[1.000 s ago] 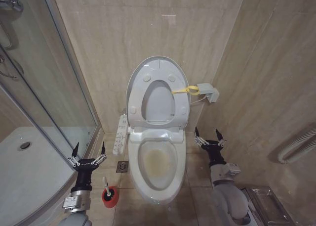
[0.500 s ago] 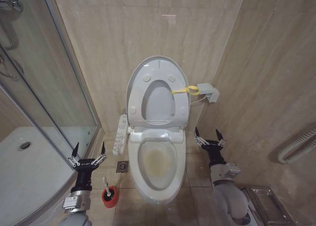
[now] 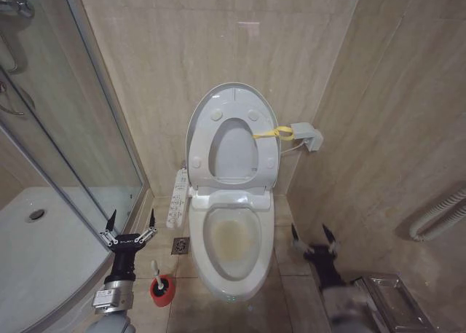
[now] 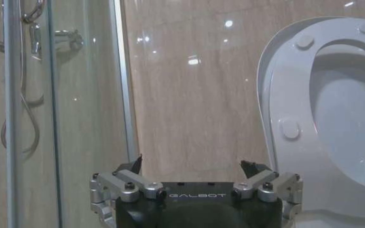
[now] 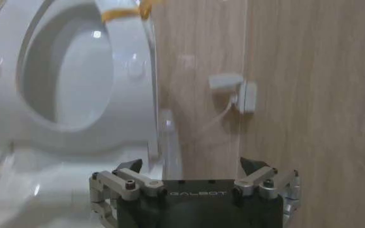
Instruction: Open the toilet lid, clean the toilet bowl with a toilet brush, close the toilet lid, and flush.
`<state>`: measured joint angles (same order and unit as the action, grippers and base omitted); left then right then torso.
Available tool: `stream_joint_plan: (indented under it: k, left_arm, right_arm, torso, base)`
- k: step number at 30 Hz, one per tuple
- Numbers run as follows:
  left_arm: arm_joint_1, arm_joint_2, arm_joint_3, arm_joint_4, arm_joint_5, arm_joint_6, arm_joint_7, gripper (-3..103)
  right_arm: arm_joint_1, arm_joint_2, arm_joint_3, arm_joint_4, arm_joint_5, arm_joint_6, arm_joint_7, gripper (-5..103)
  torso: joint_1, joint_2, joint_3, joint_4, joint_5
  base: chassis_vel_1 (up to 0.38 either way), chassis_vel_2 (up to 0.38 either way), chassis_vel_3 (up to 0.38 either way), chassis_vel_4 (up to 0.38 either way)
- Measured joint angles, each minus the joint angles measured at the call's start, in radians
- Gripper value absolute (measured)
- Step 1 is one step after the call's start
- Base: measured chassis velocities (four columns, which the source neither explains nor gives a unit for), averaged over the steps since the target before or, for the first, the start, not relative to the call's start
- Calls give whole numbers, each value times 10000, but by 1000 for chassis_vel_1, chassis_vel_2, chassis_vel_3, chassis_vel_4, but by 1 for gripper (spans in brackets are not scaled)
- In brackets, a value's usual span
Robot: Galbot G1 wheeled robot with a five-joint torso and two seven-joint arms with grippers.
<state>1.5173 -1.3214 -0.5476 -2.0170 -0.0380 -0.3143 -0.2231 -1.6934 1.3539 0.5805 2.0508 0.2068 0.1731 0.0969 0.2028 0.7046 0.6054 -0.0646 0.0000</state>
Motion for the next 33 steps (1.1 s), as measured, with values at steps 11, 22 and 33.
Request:
stream_joint_plan:
  k: [11,22,33]
  left_arm:
    - [-1,0,1,-1,1,0,-1,100]
    - [0,0,2,0,0,0,0,100]
    - [0,-1,2,0,-1,0,0,100]
  right_arm:
    - [1412,819,-434,-597,-101,584,-883,100]
    - [2590,500,-46,-857,356,473,-809,100]
    - [3035,372,-39,-1272,961,496,-1047,100]
  torso:
    - [1,0,0,8,1]
    - [1,-1,1,6,1]
    - [0,-1,0,5,1]
  base:
    - [0,0,0,0]
    - [0,0,0,0]
    - [0,0,0,0]
